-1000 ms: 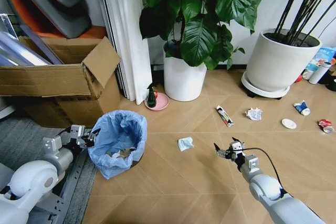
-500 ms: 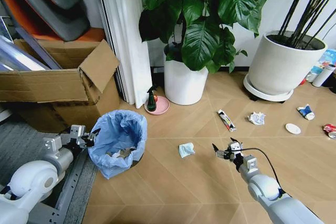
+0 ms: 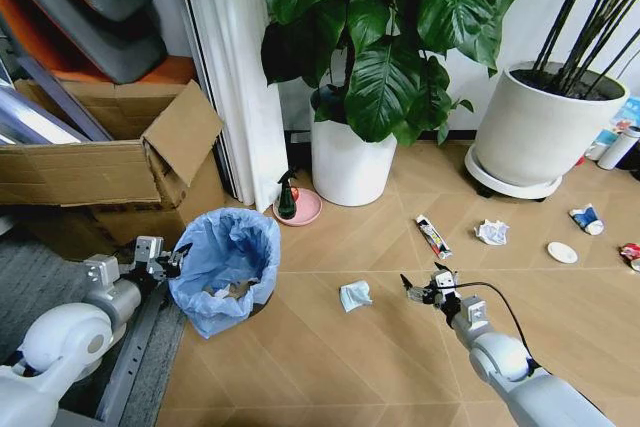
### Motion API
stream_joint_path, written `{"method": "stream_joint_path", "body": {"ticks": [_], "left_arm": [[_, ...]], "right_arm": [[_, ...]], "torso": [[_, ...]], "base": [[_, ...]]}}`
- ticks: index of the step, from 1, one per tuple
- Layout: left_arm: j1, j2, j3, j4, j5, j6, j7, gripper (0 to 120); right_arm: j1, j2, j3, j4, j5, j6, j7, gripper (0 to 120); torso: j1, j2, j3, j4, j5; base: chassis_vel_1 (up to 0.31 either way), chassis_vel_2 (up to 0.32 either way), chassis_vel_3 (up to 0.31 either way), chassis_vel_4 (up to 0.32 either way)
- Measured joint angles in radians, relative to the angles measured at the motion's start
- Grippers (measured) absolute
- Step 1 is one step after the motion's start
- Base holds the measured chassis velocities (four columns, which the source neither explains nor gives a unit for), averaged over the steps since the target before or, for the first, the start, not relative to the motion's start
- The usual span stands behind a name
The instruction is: Pick up the trash bin and place the garbage on the floor into it.
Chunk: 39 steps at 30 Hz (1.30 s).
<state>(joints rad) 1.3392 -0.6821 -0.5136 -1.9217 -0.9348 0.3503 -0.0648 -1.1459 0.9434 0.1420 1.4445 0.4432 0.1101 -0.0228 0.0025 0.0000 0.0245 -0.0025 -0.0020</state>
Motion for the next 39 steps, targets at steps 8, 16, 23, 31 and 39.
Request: {"method": "stream_joint_path", "body": {"ticks": [8, 16, 23, 31, 39], "left_arm": [[-0.023, -0.002, 0.021, 0.019, -0.002, 0.002, 0.001, 0], [-0.011, 0.005, 0.01, 0.025, -0.003, 0.001, 0.005, 0], [-0.016, 0.006, 0.008, 0.03, -0.004, 0.001, 0.006, 0], [-0.023, 0.005, 0.01, 0.034, -0.005, 0.0, 0.007, 0], [-0.031, 0.005, 0.01, 0.04, -0.008, -0.001, 0.007, 0]], "right_arm": [[0.078, 0.051, -0.112, -0.082, -0.04, -0.041, -0.066, 100], [0.166, 0.139, -0.201, -0.227, -0.101, -0.077, -0.055, 100], [0.223, 0.225, -0.266, -0.334, -0.101, -0.077, -0.044, 100], [0.284, 0.296, -0.285, -0.436, -0.133, -0.087, -0.016, 100], [0.316, 0.312, -0.303, -0.483, -0.141, -0.135, 0.006, 81]], "torso": [[0.0, 0.0, 0.0, -0.0002, 0.0001], [0.0, 0.0, 0.0, 0.0, 0.0], [0.0, 0.0, 0.0, -0.0001, 0.0], [0.0, 0.0, 0.0, 0.0, -0.0001], [0.0, 0.0, 0.0, -0.0001, 0.0001]], "base": [[0.0, 0.0, 0.0, 0.0], [0.0, 0.0, 0.0, 0.0], [0.0, 0.0, 0.0, 0.0], [0.0, 0.0, 0.0, 0.0], [0.0, 0.0, 0.0, 0.0]]}}
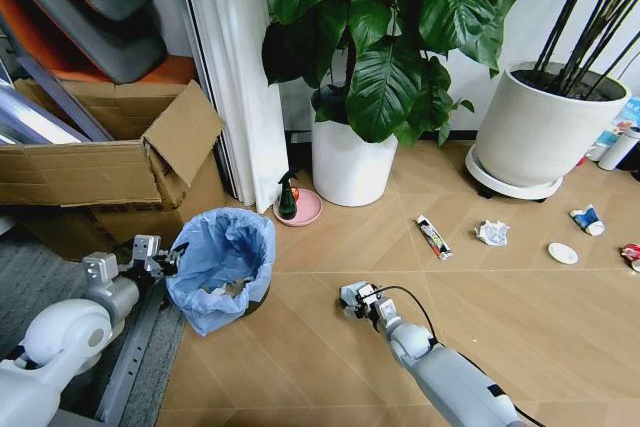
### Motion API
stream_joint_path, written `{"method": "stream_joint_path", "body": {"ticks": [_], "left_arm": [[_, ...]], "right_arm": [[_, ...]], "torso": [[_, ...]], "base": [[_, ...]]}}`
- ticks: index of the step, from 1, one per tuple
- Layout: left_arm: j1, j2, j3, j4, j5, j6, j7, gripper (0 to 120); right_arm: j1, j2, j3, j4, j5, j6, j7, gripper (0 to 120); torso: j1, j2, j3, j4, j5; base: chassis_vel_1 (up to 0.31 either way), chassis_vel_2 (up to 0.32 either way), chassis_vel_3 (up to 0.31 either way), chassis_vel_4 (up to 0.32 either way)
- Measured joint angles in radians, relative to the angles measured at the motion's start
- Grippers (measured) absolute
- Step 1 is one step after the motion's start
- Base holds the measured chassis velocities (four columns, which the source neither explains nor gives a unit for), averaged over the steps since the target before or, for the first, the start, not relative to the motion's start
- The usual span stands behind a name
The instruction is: Pick up the trash bin and place the garbage on the floor into it.
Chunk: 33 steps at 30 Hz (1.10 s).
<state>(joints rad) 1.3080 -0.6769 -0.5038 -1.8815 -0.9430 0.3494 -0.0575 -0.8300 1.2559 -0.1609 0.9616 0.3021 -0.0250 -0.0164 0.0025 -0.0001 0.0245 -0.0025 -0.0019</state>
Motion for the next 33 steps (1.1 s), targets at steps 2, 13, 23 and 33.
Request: {"method": "stream_joint_path", "body": {"ticks": [2, 13, 23, 33], "left_arm": [[-0.003, 0.0, 0.0, 0.001, -0.003, 0.0, 0.0, 0], [-0.013, 0.0, 0.0, 0.008, -0.005, -0.001, 0.002, 0], [-0.006, 0.0, 0.001, 0.005, -0.006, -0.001, 0.002, 0], [0.029, 0.022, 0.014, -0.007, 0.017, -0.006, 0.015, 0]], "right_arm": [[0.002, -0.001, -0.003, -0.001, 0.005, -0.013, 0.003, 74], [0.001, -0.026, -0.022, 0.016, 0.061, -0.05, 0.016, 32], [-0.027, -0.073, -0.019, 0.074, 0.113, -0.071, 0.022, 0], [-0.114, -0.238, 0.068, 0.361, 0.196, 0.004, 0.026, 0]], "torso": [[0.0, 0.0, 0.0, 0.0, 0.0], [0.0, 0.0, 0.0, 0.0, 0.0], [0.0, 0.0, 0.0, -0.0001, 0.0001], [0.0, 0.0, 0.0, 0.0003, -0.0013]], "base": [[0.0, 0.0, 0.0, 0.0], [0.0, 0.0, 0.0, 0.0], [0.0, 0.0, 0.0, 0.0], [0.0, 0.0, 0.0, 0.0]]}}
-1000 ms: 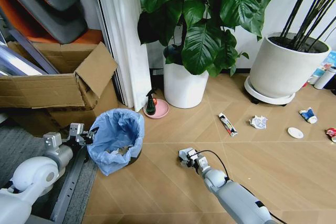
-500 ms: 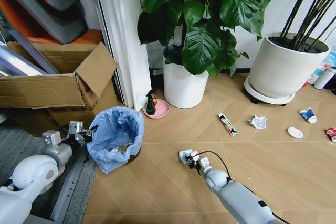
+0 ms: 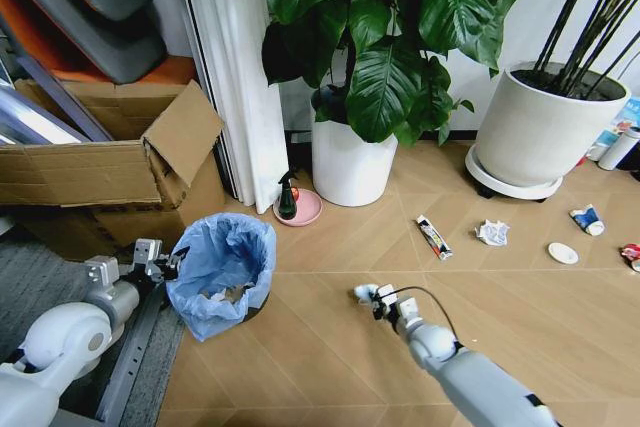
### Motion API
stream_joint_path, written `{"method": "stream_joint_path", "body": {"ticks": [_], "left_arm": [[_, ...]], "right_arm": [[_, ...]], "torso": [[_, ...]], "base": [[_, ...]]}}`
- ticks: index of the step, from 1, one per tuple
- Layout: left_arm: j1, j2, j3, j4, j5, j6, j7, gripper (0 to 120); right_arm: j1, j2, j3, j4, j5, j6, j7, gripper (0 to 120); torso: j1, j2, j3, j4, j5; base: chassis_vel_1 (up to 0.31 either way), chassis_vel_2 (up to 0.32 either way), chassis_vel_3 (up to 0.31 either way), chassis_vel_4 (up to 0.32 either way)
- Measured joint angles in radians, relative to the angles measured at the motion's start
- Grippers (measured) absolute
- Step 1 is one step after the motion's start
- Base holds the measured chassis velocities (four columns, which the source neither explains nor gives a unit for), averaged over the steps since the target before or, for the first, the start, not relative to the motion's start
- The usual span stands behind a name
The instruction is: Pick up the trash bin and place the garbage on the floor into it.
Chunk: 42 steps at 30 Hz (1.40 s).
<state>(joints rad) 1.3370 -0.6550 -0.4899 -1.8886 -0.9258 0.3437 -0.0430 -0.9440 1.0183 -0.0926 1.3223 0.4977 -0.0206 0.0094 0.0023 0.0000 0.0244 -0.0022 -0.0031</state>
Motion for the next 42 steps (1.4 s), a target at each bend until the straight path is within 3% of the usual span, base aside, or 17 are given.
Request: {"method": "stream_joint_path", "body": {"ticks": [6, 8, 10, 14, 18, 26, 38, 42], "left_arm": [[-0.077, 0.02, 0.073, 0.016, -0.003, -0.002, 0.003, 0], [-0.179, 0.029, 0.159, 0.048, -0.013, -0.003, 0.003, 0], [-0.194, 0.029, 0.174, 0.054, -0.014, -0.003, 0.003, 0], [-0.361, 0.006, 0.36, 0.118, -0.026, -0.003, -0.003, 0], [-0.419, -0.008, 0.419, 0.137, -0.029, -0.003, -0.005, 0], [-0.473, -0.026, 0.469, 0.159, -0.03, -0.003, -0.004, 0], [-0.53, -0.031, 0.503, 0.161, -0.043, -0.005, -0.001, 0], [-0.536, -0.032, 0.507, 0.161, -0.045, -0.005, -0.001, 0]], "right_arm": [[-0.008, -0.051, 0.07, 0.09, 0.009, 0.163, -0.152, 0], [0.017, -0.075, 0.085, 0.128, 0.048, 0.239, -0.247, 0], [0.023, -0.079, 0.085, 0.135, 0.057, 0.247, -0.259, 0], [0.13, -0.105, 0.028, 0.239, 0.189, 0.288, -0.367, 0], [0.2, -0.105, -0.028, 0.278, 0.24, 0.289, -0.382, 0], [0.302, -0.091, -0.153, 0.297, 0.308, 0.289, -0.414, 0], [0.36, -0.034, -0.311, 0.197, 0.292, 0.271, -0.403, 0], [0.364, -0.032, -0.325, 0.187, 0.288, 0.263, -0.396, 11]], "torso": [[0.0, 0.0, 0.0, 0.001, -0.0001], [0.0, 0.0, 0.0, -0.0001, 0.0006], [0.0, 0.0, 0.0, -0.0001, 0.001], [0.0, 0.0, 0.0, -0.0011, 0.0012], [0.0, 0.0, 0.0, -0.001, 0.0019], [0.0, 0.0, 0.0, -0.0006, 0.0025], [0.0, 0.0, 0.0, -0.0003, 0.0009], [0.0, 0.0, 0.0, -0.0004, 0.0012]], "base": [[0.0, 0.0, 0.0, 0.0], [0.0, 0.0, 0.0, 0.0], [0.0, 0.0, 0.0, 0.0], [0.0, 0.0, 0.0, 0.0], [0.0, 0.0, 0.0, 0.0], [0.0, 0.0, 0.0, 0.0], [0.0, 0.0, 0.0, 0.0], [0.0, 0.0, 0.0, 0.0]]}}
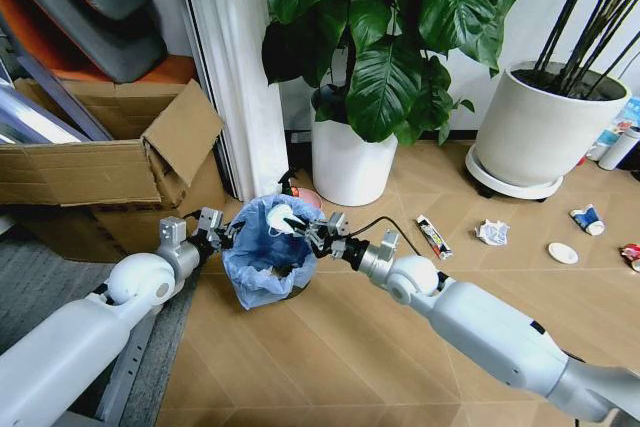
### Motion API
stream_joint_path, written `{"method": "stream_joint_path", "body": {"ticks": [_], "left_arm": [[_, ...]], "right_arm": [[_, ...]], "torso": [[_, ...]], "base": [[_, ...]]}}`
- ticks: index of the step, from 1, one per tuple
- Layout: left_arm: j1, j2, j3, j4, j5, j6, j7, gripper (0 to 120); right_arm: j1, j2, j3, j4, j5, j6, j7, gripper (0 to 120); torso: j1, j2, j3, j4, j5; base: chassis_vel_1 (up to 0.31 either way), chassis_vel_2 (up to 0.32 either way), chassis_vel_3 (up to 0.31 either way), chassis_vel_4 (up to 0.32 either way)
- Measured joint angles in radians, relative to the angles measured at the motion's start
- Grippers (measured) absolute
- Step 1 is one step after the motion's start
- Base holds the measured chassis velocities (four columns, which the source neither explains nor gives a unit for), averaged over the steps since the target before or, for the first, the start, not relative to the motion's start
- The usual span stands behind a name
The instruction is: Pick up the trash bin and place the garbage on the floor into it.
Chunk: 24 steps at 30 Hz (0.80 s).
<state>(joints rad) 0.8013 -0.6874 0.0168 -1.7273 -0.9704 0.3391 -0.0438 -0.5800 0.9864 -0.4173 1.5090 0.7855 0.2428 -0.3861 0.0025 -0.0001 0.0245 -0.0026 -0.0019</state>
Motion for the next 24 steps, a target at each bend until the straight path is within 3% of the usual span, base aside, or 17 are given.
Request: {"method": "stream_joint_path", "body": {"ticks": [2, 6, 8, 9, 11, 15, 18, 21, 23, 24], "left_arm": [[-0.001, -0.001, 0.001, 0.0, 0.0, 0.0, 0.0, 0], [-0.004, -0.005, 0.004, -0.001, -0.001, 0.001, 0.0, 0], [-0.004, -0.005, 0.004, -0.001, -0.001, 0.001, 0.0, 0], [-0.004, -0.005, 0.004, -0.002, -0.001, 0.002, 0.0, 0], [-0.004, -0.005, 0.004, -0.002, -0.001, 0.002, 0.0, 0], [-0.001, -0.002, -0.001, -0.002, -0.003, 0.003, -0.002, 0], [0.003, -0.001, -0.005, -0.002, -0.003, 0.004, -0.004, 0], [0.021, 0.001, -0.017, -0.002, -0.003, 0.004, -0.008, 0], [0.058, 0.002, -0.042, -0.01, 0.001, 0.006, -0.011, 0], [0.058, 0.002, -0.042, -0.01, 0.001, 0.006, -0.011, 0]], "right_arm": [[0.001, 0.0, -0.002, -0.001, 0.001, -0.002, 0.003, 14], [0.004, 0.001, -0.006, -0.007, 0.003, -0.009, 0.008, 34], [0.004, 0.001, -0.006, -0.007, 0.003, -0.009, 0.008, 35], [0.004, -0.002, -0.006, -0.007, 0.008, -0.012, 0.008, 45], [0.004, -0.004, -0.006, -0.006, 0.009, -0.012, 0.008, 48], [-0.004, -0.014, 0.005, 0.007, 0.021, -0.013, 0.008, 68], [-0.009, -0.015, 0.018, 0.016, 0.027, -0.013, 0.014, 73], [-0.023, -0.015, 0.063, 0.029, 0.034, -0.014, 0.041, 85], [-0.051, -0.016, 0.165, 0.028, 0.035, -0.031, 0.091, 96], [-0.051, -0.016, 0.165, 0.028, 0.035, -0.031, 0.091, 96]], "torso": [[0.0, 0.0, 0.0, 0.0, 0.0003], [0.0, 0.0, 0.0, 0.0, 0.0001], [0.0, 0.0, 0.0, 0.0, 0.0001], [0.0, 0.0, 0.0, 0.0, -0.0001], [0.0, 0.0, 0.0, 0.0, -0.0001], [0.0, 0.0, 0.0, 0.0, 0.0], [0.0, 0.0, 0.0, 0.0, 0.0], [0.0, 0.0, 0.0, 0.0, 0.0], [0.0, 0.0, 0.0, 0.0004, -0.0001], [0.0, 0.0, 0.0, 0.0004, -0.0001]], "base": [[0.0, 0.0, 0.0, 0.0], [0.0, 0.0, 0.0, 0.0], [0.0, 0.0, 0.0, 0.0], [0.0, 0.0, 0.0, 0.0], [0.0, 0.0, 0.0, 0.0], [0.0, 0.0, 0.0, 0.0], [0.0, 0.0, 0.0, 0.0], [0.0, 0.0, 0.0, 0.0], [0.0, 0.0, 0.0, 0.0], [0.0, 0.0, 0.0, 0.0]]}}
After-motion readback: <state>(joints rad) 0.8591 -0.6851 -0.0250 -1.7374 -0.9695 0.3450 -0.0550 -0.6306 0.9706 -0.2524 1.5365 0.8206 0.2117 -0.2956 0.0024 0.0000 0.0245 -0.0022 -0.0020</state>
